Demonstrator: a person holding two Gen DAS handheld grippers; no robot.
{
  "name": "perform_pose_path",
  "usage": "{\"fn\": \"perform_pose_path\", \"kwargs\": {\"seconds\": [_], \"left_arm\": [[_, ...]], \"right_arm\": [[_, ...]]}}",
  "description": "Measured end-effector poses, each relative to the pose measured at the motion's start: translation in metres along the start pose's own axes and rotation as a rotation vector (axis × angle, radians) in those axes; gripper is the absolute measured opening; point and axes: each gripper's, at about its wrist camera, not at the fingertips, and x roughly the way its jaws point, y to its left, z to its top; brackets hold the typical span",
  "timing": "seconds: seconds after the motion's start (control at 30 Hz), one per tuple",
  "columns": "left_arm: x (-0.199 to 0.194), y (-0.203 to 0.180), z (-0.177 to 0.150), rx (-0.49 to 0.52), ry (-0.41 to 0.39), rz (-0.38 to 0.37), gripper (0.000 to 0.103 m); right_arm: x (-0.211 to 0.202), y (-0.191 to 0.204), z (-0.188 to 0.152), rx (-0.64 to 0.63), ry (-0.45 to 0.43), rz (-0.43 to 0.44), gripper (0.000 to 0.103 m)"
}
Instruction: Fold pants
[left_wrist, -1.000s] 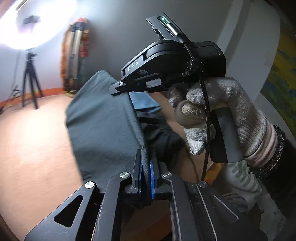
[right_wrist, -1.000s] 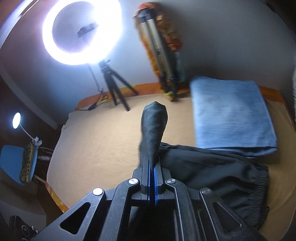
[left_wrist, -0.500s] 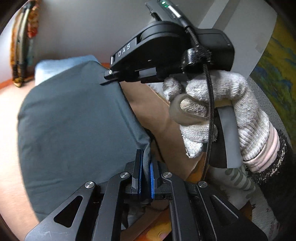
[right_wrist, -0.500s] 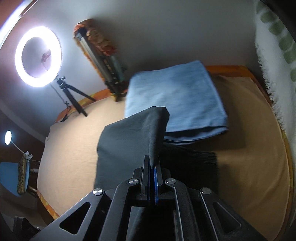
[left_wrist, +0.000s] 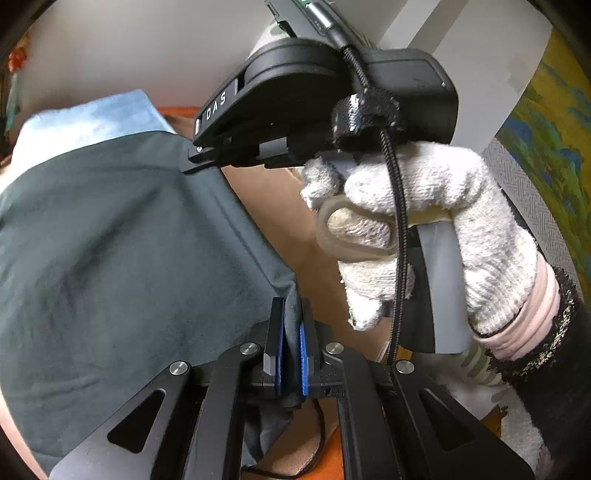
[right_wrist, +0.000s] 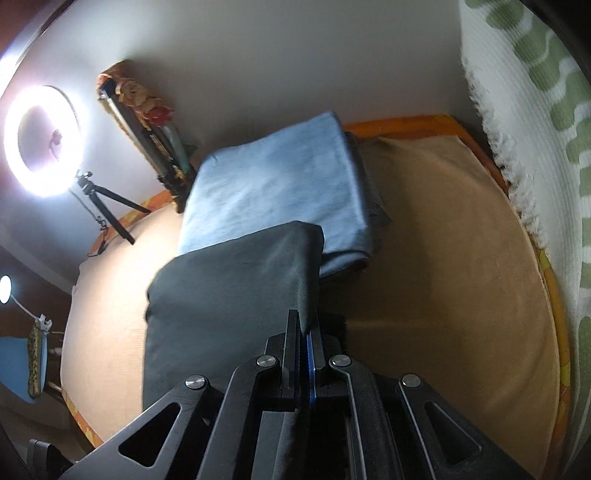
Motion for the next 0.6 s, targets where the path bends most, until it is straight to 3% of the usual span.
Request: {"fn": "perform_pose_path", "kwargs": {"seconds": [0.2,0.27,0.4,0.43,0.6], "left_arm": [[-0.009,0.003,-0.005,0.006,0.056,0.02,0.014],[-0.019,0.003,-0.007,0.001,0.06,0.021,0.014],[-0.042,-0.001,-0.013,-0.002,0.031,0.035,0.026],[-0.054,0.0,-0.015,-0.007,0.012,0.053,0.032],[-0.1,0.016,-0.029,-0.03,-0.04,0.105,0.034]], "right_arm": [[0.013,-0.008,-0.007,-0.005,0.004,-0.049,0.005],[0.01,-0.008,-0.007,-0.015,0.001,-0.085,0.017],[-0.008,-0.011,-0.007,-0.013,-0.033,-0.119,0.025],[-0.015,-0.011,-0.007,-0.017,-0.052,-0.129,0.035],[-0.053,-0.001,-0.012,-0.048,-0.113,-0.11,0.037]]}}
